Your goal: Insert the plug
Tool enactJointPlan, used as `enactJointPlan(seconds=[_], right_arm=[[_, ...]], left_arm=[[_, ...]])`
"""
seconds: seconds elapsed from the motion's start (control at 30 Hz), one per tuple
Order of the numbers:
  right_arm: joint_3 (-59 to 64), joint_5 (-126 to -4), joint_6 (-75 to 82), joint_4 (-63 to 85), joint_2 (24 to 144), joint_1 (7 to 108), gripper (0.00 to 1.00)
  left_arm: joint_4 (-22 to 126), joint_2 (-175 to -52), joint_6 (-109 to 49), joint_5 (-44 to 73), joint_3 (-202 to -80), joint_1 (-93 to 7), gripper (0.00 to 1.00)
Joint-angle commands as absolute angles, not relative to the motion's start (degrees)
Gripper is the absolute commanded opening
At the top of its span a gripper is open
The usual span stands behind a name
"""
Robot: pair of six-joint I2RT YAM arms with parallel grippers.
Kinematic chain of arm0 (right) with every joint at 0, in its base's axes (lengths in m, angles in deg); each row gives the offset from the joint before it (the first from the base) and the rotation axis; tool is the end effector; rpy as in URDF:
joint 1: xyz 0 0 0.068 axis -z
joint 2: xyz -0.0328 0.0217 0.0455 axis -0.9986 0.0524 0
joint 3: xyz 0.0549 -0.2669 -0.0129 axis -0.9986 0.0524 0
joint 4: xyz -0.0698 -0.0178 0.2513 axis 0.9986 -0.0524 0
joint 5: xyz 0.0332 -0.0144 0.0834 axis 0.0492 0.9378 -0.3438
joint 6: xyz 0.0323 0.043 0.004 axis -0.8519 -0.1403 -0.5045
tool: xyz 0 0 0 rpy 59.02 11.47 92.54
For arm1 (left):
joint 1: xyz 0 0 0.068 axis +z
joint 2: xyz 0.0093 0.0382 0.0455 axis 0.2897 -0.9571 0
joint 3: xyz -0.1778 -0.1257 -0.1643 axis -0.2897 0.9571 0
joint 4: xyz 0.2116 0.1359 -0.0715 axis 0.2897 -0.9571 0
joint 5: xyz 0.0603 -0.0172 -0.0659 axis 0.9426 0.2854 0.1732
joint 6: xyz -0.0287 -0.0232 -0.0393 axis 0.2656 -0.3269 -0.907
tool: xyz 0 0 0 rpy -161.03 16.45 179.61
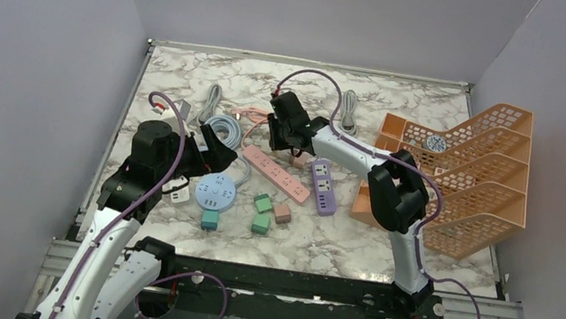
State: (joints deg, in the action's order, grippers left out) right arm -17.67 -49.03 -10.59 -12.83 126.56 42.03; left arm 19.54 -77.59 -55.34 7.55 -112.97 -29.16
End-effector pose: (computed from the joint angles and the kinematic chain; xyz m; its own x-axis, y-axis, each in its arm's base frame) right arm 0.3425 0.3346 0.1861 -0.7449 -0.2490 -0.6190 -0.3964 0.9114 0.1105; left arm 0.1463 -0.0417 0.3158 -0.5968 -0.4687 -0.6513 0.0985 0.7628 -0.6391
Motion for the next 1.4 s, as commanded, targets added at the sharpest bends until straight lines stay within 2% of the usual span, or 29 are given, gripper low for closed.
enactJointPlan(seconds=[0.0, 0.27, 0.5, 0.67, 0.83, 0.97, 1.23, 1.37], right_arm=[[-21.05, -47.30, -8.26, -14.04, 124.51, 41.56, 0.18], [-11.71, -59.12, -6.41, -12.52, 110.31, 42.36, 0.18], [10.37, -74.34, -8.77, -2.68, 93.60, 43.40, 0.18], [21.44, -82.51, -12.20, 1.64, 87.44, 44.28, 0.18], [29.35, -90.96, -16.33, 7.28, 80.33, 44.42, 0.18], [30.81, -95.67, -19.16, 8.50, 77.40, 44.55, 0.18], [27.83, -103.14, -23.04, 9.65, 75.04, 44.63, 0.18], [22.34, -106.80, -25.62, 10.55, 77.52, 44.64, 0.18]], left_arm=[[19.63, -76.16, -51.94, 6.84, -116.66, -28.84, 0.91], [23.08, -77.68, -53.46, 1.67, -114.48, -30.34, 0.91], [35.78, -83.81, -57.87, -11.51, -108.76, -32.17, 0.89], [41.71, -90.36, -58.67, -12.13, -107.52, -36.72, 0.88], [46.70, -94.19, -59.44, -12.92, -105.74, -42.47, 0.79], [47.81, -92.13, -57.82, -15.57, -104.96, -42.66, 0.77], [45.68, -87.31, -55.80, -21.46, -104.91, -42.64, 0.90], [40.86, -85.43, -51.69, -24.63, -108.10, -42.68, 0.88]])
